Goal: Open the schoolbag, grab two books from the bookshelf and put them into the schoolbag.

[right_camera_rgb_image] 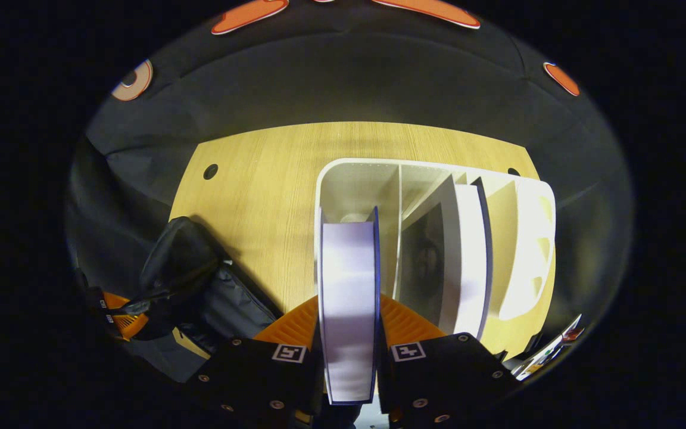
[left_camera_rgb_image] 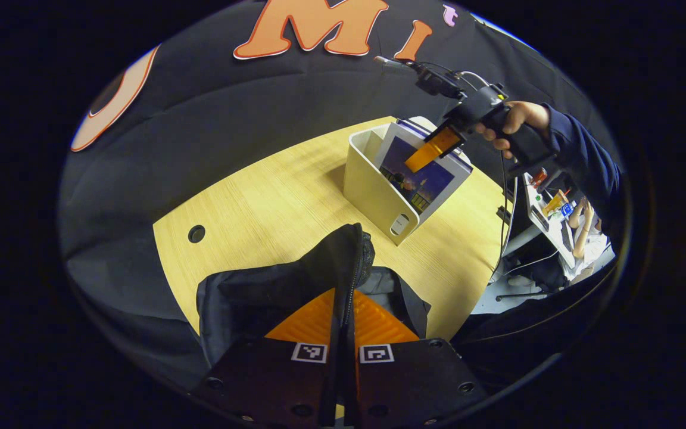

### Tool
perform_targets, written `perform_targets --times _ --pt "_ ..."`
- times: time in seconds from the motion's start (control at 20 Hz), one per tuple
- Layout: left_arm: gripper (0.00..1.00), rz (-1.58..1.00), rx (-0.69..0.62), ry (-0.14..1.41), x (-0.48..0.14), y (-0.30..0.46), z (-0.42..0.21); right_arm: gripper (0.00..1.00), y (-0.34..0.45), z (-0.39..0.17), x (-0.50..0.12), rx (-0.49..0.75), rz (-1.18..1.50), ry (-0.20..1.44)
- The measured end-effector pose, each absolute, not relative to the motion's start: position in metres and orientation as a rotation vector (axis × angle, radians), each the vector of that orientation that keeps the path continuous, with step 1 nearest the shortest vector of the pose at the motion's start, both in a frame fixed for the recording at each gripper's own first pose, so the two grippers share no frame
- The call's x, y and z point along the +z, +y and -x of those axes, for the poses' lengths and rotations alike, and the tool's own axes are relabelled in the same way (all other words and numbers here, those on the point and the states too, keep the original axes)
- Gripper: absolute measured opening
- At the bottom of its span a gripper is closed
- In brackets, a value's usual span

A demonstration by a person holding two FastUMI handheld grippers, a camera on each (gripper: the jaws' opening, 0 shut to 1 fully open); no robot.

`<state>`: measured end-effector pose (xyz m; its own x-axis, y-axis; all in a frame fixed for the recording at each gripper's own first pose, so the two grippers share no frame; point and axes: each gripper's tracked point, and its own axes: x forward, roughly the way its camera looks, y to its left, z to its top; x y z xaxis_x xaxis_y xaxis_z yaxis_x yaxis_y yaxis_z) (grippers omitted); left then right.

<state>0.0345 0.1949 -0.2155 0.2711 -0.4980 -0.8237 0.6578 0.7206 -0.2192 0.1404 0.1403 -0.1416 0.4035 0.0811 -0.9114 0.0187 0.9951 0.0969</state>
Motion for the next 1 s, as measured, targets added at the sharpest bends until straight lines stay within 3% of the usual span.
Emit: perform_targets --times 1.0 --pt "0.06 -0.121 -0.758 1.037 -0.224 0.191 -0.024 0.36 0.124 0.019 -0.131 0.021 -0.34 1.066"
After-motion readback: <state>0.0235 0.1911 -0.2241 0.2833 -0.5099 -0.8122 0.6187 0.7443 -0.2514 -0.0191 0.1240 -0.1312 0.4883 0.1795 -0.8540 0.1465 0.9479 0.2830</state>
